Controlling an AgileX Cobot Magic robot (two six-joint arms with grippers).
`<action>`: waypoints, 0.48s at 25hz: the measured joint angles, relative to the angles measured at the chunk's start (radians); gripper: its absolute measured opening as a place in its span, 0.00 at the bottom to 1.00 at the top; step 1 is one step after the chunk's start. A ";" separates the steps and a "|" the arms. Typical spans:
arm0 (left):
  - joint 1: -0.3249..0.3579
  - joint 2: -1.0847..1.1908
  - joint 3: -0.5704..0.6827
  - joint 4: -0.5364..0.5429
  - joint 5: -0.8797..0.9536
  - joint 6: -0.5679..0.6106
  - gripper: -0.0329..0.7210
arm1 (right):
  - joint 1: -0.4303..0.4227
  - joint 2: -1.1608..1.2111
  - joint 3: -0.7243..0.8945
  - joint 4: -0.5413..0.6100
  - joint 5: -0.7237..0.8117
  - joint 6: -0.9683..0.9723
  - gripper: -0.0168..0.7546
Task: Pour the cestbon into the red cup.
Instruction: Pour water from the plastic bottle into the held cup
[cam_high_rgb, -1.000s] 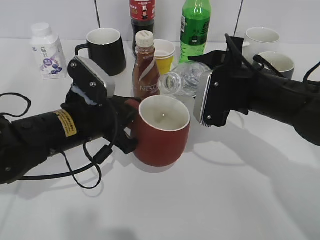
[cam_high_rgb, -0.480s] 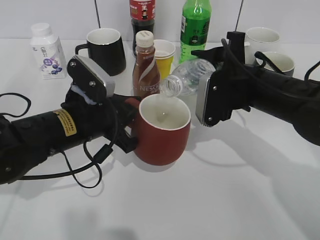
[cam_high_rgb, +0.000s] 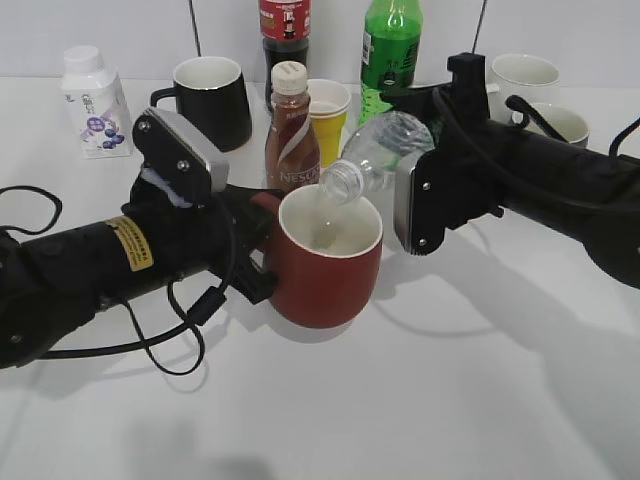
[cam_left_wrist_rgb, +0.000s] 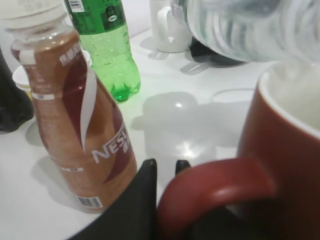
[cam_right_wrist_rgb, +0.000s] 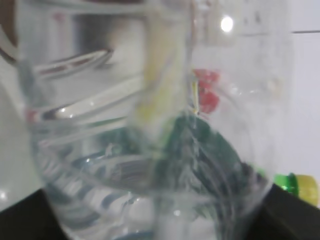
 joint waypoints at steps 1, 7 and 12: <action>0.000 0.000 0.000 0.000 0.000 0.000 0.14 | 0.000 0.000 0.000 0.000 -0.007 -0.012 0.62; 0.000 0.000 0.000 0.001 0.000 0.000 0.14 | 0.000 0.000 0.000 0.006 -0.023 -0.083 0.62; 0.000 0.000 0.000 0.001 0.000 0.000 0.14 | 0.000 0.000 0.000 0.015 -0.035 -0.124 0.62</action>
